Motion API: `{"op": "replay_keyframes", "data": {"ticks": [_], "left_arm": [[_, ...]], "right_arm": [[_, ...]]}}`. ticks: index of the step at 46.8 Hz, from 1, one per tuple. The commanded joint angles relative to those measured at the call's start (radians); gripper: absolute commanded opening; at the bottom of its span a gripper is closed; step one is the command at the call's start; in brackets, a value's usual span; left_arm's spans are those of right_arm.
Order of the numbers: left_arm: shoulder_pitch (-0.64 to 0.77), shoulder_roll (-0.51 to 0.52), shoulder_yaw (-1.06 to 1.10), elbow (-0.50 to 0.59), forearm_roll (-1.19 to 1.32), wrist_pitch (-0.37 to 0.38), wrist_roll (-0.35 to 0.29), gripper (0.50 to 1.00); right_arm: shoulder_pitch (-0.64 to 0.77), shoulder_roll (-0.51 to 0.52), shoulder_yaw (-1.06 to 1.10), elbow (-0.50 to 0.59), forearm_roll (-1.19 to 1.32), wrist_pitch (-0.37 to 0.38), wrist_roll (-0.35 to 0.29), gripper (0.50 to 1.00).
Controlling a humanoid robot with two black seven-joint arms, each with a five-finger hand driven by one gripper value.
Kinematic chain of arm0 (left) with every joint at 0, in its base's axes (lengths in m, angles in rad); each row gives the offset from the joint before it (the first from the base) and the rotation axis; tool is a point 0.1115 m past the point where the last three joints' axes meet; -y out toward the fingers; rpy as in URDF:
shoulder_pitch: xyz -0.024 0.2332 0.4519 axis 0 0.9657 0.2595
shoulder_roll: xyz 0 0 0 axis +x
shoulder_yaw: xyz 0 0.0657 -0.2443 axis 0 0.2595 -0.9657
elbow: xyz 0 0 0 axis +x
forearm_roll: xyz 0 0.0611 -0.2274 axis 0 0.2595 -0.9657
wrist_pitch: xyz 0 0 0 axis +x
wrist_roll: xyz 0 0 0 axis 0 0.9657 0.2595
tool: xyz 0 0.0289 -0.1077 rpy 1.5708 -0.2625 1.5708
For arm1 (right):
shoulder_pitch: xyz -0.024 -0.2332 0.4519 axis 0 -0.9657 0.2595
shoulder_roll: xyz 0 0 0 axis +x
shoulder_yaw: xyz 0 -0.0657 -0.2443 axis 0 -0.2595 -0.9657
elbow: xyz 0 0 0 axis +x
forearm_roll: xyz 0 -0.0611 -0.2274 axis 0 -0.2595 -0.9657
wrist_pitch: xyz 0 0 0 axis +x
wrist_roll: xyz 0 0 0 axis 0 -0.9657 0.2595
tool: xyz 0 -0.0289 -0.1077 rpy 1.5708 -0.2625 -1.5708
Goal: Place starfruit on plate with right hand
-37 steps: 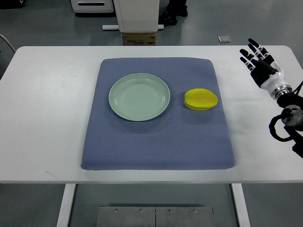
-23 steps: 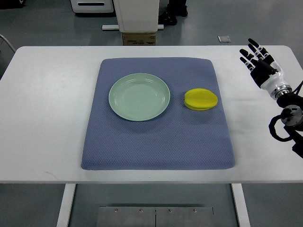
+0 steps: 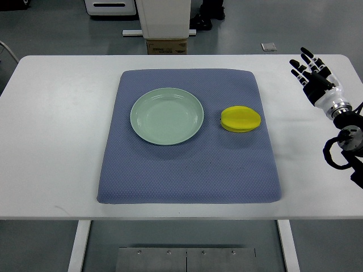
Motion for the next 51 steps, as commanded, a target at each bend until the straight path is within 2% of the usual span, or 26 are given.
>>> {"op": "replay_keyframes", "data": {"ticks": [1, 10, 16, 23, 27, 37, 43, 47, 51], "left_arm": [[0.001, 0.0, 0.0, 0.0, 0.0, 0.0, -0.001, 1.0], [0.001, 0.0, 0.0, 0.0, 0.0, 0.0, 0.001, 1.0], [0.001, 0.0, 0.0, 0.0, 0.0, 0.0, 0.001, 1.0], [0.001, 0.0, 0.0, 0.0, 0.0, 0.0, 0.001, 1.0], [0.001, 0.0, 0.0, 0.0, 0.0, 0.0, 0.001, 1.0], [0.001, 0.0, 0.0, 0.0, 0.0, 0.0, 0.001, 1.0], [0.001, 0.0, 0.0, 0.0, 0.0, 0.0, -0.001, 1.0], [0.001, 0.0, 0.0, 0.0, 0.0, 0.0, -0.001, 1.0], [0.001, 0.0, 0.0, 0.0, 0.0, 0.0, 0.001, 1.0]], "right_arm": [[0.004, 0.003, 0.001, -0.004, 0.0, 0.001, 0.003, 1.0], [-0.001, 0.005, 0.007, -0.011, 0.001, 0.001, 0.009, 1.0], [0.008, 0.002, -0.003, 0.007, -0.002, 0.059, 0.029, 1.0], [0.033, -0.015, -0.042, 0.053, -0.068, 0.065, 0.028, 1.0], [0.028, -0.083, -0.056, 0.13, -0.123, 0.065, 0.029, 1.0], [0.025, -0.279, -0.118, 0.41, -0.23, 0.051, 0.032, 1.0], [0.034, -0.35, -0.135, 0.522, -0.332, 0.047, 0.038, 1.0], [0.034, -0.394, -0.14, 0.584, -0.425, 0.024, 0.038, 1.0], [0.04, -0.411, -0.161, 0.633, -0.529, -0.031, 0.038, 1.0]]}}
